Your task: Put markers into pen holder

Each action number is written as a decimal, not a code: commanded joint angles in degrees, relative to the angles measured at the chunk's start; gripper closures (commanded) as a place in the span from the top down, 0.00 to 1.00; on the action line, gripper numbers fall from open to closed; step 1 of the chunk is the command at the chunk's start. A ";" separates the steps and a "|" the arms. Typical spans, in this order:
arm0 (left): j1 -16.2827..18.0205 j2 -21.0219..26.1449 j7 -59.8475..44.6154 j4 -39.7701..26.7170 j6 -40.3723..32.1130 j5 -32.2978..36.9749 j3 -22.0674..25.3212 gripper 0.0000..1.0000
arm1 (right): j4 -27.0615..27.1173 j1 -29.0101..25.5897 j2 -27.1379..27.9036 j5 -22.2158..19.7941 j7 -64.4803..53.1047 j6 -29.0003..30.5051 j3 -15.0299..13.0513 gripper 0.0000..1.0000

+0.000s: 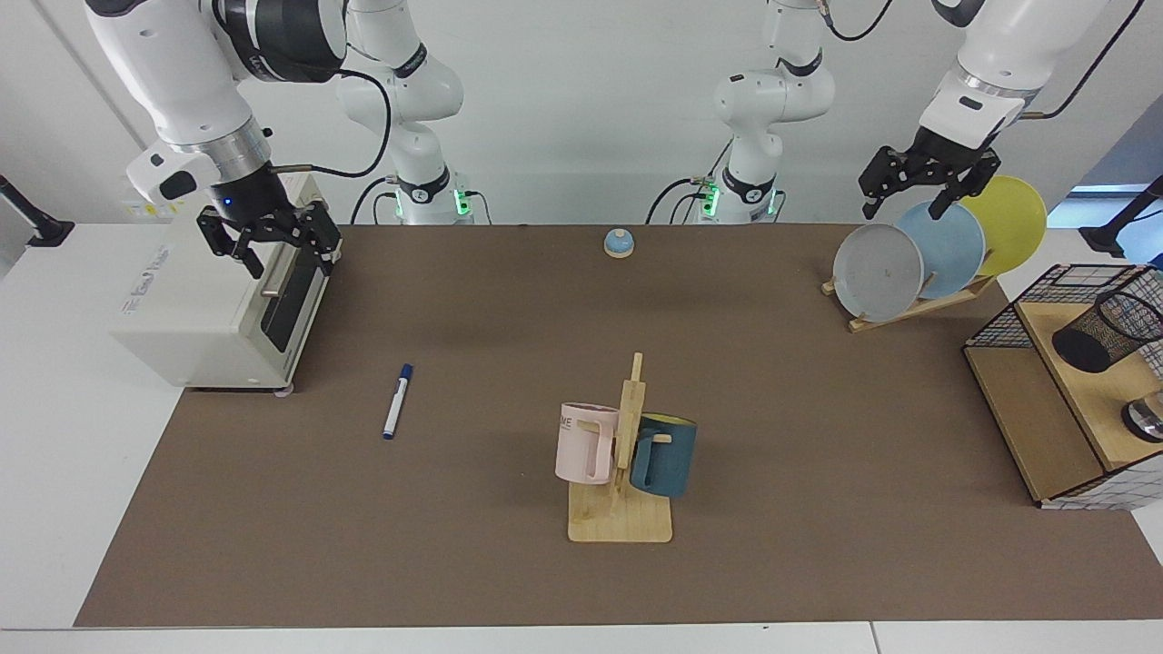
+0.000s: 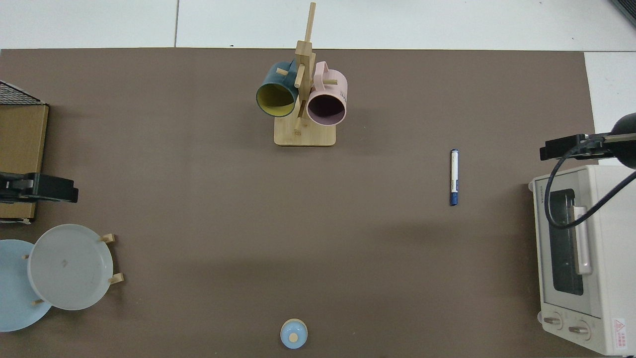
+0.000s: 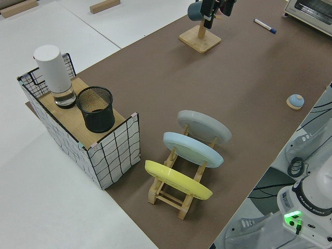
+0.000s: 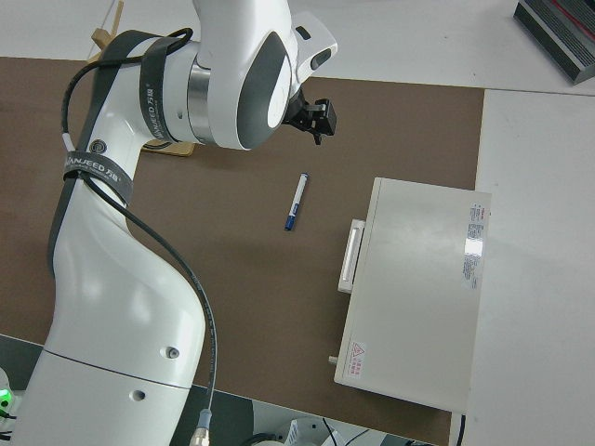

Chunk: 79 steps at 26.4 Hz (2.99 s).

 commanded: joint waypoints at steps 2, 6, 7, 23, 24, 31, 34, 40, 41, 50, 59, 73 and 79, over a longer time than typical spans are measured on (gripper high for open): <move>0.40 -0.66 0.58 -0.44 0.58 0.43 -0.10 1.00 | -0.84 -0.41 -0.91 -0.82 1.20 -0.72 0.41 1.00; 0.40 -0.66 0.49 -0.44 0.58 0.43 -0.10 1.00 | -0.75 -0.49 -0.82 -0.73 1.20 -0.19 0.41 1.00; 0.40 -0.66 0.49 -0.44 0.67 0.43 -0.10 1.00 | -0.75 -0.49 -0.74 -0.73 1.20 -0.10 0.41 1.00; 0.40 -0.66 0.58 -0.44 0.58 0.35 -0.10 1.00 | 7.15 -1.11 5.50 -0.91 0.93 -2.03 0.32 1.00; 0.40 -0.66 0.49 -0.44 0.67 0.43 -0.10 1.00 | 7.85 -1.11 6.20 -0.91 0.93 -2.03 0.32 1.00; 0.40 -0.66 0.58 -0.44 0.58 0.43 -0.10 1.00 | 9.53 -1.11 8.93 -0.82 1.11 -0.54 0.32 1.00; 0.40 -0.66 0.58 -0.44 0.58 0.43 -0.10 1.00 | 9.18 -0.58 9.54 -0.82 1.28 1.21 0.32 1.00; 0.40 -0.66 0.58 -0.44 0.58 0.43 -0.10 1.00 | 8.92 -0.14 11.57 -0.56 2.69 4.02 0.41 1.00; 0.40 -0.66 0.58 -0.44 0.58 0.35 -0.10 1.00 | 8.83 -0.06 12.00 -0.64 2.95 4.73 0.41 1.00; 0.40 -0.66 0.49 -0.44 0.58 0.43 -0.10 1.00 | 4.61 0.03 14.64 -0.38 4.01 11.06 0.49 1.00; 0.40 -0.66 0.58 -0.44 0.58 0.43 -0.10 1.00 | 1.80 1.79 21.76 -0.56 4.71 17.30 0.49 1.00; 0.40 -0.66 0.58 -0.44 0.58 0.43 -0.10 1.00 | -2.51 1.79 27.39 0.06 4.62 23.37 0.58 1.00; 0.40 -0.66 0.58 -0.44 0.58 0.43 -0.10 1.00 | -3.56 1.79 27.83 -0.03 4.36 23.63 0.67 1.00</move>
